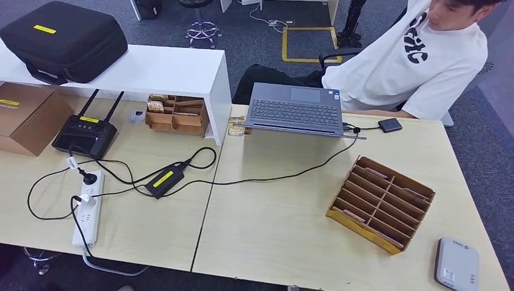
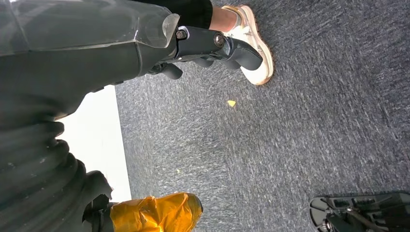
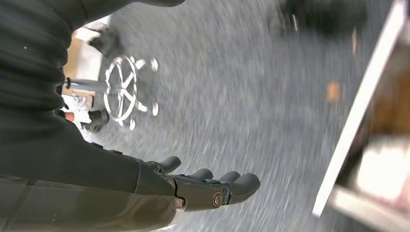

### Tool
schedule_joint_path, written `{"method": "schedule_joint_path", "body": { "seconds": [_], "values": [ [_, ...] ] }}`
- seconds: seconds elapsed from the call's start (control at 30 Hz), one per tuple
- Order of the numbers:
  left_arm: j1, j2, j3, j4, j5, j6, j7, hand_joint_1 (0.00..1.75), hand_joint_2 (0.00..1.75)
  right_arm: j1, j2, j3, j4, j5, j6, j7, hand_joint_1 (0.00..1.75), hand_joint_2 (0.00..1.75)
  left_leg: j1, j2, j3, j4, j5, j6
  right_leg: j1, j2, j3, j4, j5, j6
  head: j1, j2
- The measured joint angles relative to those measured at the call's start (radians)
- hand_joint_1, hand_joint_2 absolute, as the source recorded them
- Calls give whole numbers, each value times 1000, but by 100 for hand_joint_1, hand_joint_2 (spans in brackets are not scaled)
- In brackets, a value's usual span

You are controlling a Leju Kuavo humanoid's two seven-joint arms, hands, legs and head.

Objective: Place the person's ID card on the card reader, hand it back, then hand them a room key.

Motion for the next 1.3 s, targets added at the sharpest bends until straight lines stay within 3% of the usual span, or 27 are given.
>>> {"method": "schedule_joint_path", "body": {
  "seconds": [0.07, 0.13, 0.3, 0.37, 0.43, 0.57, 0.63, 0.83, 1.07, 1.13, 1.23, 1.3],
  "values": [
    [0, 1, 0, 0, -4, -7, -2, 0, 175, 4, 1, 5, 2, 21, 91, -22, 0, 175, 0, 0, 0, 0, 0, 0, 0, 0, 0, 0, 0, 0, 0, 0],
    [0, 1, 0, 0, -6, -12, -4, 0, 175, 9, 5, 10, 4, 34, 124, -37, 0, 175, 0, 0, 0, 0, 0, 0, 0, 0, 0, 0, 0, 0, 0, 0],
    [0, 1, 0, 0, 4, -1, -2, 0, 175, 9, 6, 8, 1, 20, -92, -16, 0, 175, 0, 0, 0, 0, 0, 0, 0, 0, 0, 0, 0, 0, 0, 0],
    [0, 1, 0, 0, 10, 5, -1, 0, 175, 3, 5, -2, -1, 1, -138, -17, 0, 175, 0, 0, 0, 0, 0, 0, 0, 0, 0, 0, 0, 0, 0, 0],
    [0, 0, 0, 0, 12, 5, -1, 0, 175, -2, 5, -10, -1, -2, -107, -22, 0, 175, 0, 0, 0, 0, 0, 0, 0, 0, 0, 0, 0, 0, 0, 0],
    [0, 1, 0, 0, 1, -6, -3, 0, 175, 2, 5, -10, 0, 30, 83, -32, 0, 175, 0, 0, 0, 0, 0, 0, 0, 0, 0, 0, 0, 0, 0, 0],
    [0, 2, -1, 0, -4, -10, -4, 0, 175, 8, 6, -8, 1, 38, 104, -34, 0, 175, 0, 0, 0, 0, 0, 0, 0, 0, 0, 0, 0, 0, 0, 0],
    [0, 1, 0, 0, 9, 3, -2, 0, 175, 4, 5, -23, -2, 7, -115, -13, 0, 175, 0, 0, 0, 0, 0, 0, 0, 0, 0, 0, 0, 0, 0, 0],
    [0, 2, -1, 0, 1, -6, -2, 0, 175, 3, 7, -28, 3, 49, 118, -38, 0, 175, 0, 0, 0, 0, 0, 0, 0, 0, 0, 0, 0, 0, 0, 0],
    [0, 2, -1, 0, 0, -8, -3, 0, 175, 8, 11, -26, 4, 55, 70, -37, 0, 175, 0, 0, 0, 0, 0, 0, 0, 0, 0, 0, 0, 0, 0, 0],
    [0, 1, -1, 0, 10, 3, 1, 0, 175, 6, 11, -28, 1, 43, -112, -20, 0, 175, 0, 0, 0, 0, 0, 0, 0, 0, 0, 0, 0, 0, 0, 0],
    [0, 0, -1, 0, 16, 11, 4, 0, 175, 0, 10, -37, -2, 23, -174, -17, 0, 175, 0, 0, 0, 0, 0, 0, 0, 0, 0, 0, 0, 0, 0, 0]
  ]
}}
